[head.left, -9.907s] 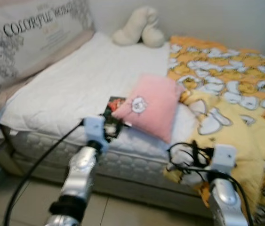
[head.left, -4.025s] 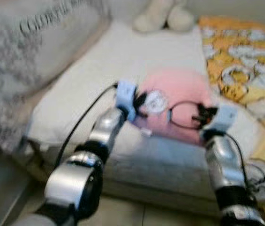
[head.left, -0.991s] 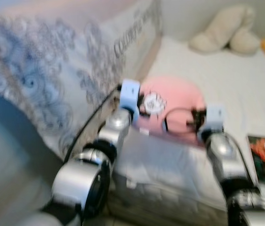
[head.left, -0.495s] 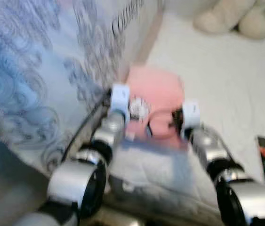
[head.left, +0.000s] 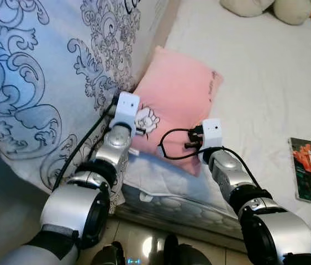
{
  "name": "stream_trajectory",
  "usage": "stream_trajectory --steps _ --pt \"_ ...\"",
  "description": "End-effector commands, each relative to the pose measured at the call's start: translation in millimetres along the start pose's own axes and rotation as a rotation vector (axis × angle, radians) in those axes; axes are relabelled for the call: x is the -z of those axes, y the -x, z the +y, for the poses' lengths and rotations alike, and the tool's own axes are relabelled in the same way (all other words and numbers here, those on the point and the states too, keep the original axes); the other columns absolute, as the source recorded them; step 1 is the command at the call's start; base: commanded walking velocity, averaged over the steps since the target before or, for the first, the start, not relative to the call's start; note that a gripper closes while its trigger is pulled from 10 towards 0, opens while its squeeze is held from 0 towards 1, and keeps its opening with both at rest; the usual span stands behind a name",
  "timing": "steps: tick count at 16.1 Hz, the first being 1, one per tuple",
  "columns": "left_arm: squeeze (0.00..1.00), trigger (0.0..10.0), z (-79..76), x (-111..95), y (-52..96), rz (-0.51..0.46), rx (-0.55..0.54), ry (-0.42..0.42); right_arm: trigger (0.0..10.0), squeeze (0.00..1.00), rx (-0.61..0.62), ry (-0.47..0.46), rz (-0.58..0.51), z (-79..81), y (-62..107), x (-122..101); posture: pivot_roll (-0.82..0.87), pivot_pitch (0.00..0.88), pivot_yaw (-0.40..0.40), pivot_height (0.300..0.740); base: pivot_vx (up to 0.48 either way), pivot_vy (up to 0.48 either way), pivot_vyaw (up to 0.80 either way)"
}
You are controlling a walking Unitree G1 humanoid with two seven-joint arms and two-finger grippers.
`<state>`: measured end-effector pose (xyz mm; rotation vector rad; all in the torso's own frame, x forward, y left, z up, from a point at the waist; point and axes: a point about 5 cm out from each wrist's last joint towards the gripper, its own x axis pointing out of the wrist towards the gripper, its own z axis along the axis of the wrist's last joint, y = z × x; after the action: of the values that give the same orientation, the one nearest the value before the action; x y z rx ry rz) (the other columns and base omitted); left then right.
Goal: Clean up the room
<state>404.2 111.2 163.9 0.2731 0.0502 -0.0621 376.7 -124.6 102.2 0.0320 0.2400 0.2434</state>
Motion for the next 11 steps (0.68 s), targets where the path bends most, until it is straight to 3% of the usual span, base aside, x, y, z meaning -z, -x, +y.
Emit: stream_trajectory --steps 1,3,5,6,7,11 --pt "0.0 10.0 19.7 -22.5 -5.7 -0.074 -0.071 -0.027 10.0 0.0 0.049 -0.059 0.097 -12.4 7.6 23.5 0.09 0.318 -0.077 0.74 0.0 0.0 0.0" --pt "0.0 10.0 12.5 -37.3 -8.5 -0.099 -0.038 0.02 10.0 0.0 0.066 -0.07 0.108 -15.3 9.1 26.4 0.09 0.304 -0.074 0.74 0.0 0.0 0.0" --pt "0.0 10.0 -7.7 -31.2 -6.6 -0.061 0.028 0.064 10.0 0.0 0.074 -0.021 0.117 -17.6 10.1 27.8 0.09 0.296 -0.072 0.74 0.0 0.0 0.0" --pt "0.53 10.0 -16.7 -23.6 -4.2 -0.034 0.044 0.091 10.0 0.73 0.086 -0.006 0.115 -20.9 10.4 26.3 0.08 0.289 -0.073 0.74 0.0 0.0 0.0" --pt "1.0 10.0 -19.4 -19.3 -2.9 -0.025 0.05 0.097 10.0 1.0 0.088 -0.007 0.108 -22.5 10.0 23.5 0.08 0.276 -0.07 0.74 0.0 0.0 0.0" --pt "1.0 10.0 -7.7 -10.9 -1.8 -0.029 0.021 0.023 10.0 1.0 0.098 0.007 0.06 -19.3 10.4 23.1 0.11 0.184 -0.053 0.74 0.0 0.0 0.0"
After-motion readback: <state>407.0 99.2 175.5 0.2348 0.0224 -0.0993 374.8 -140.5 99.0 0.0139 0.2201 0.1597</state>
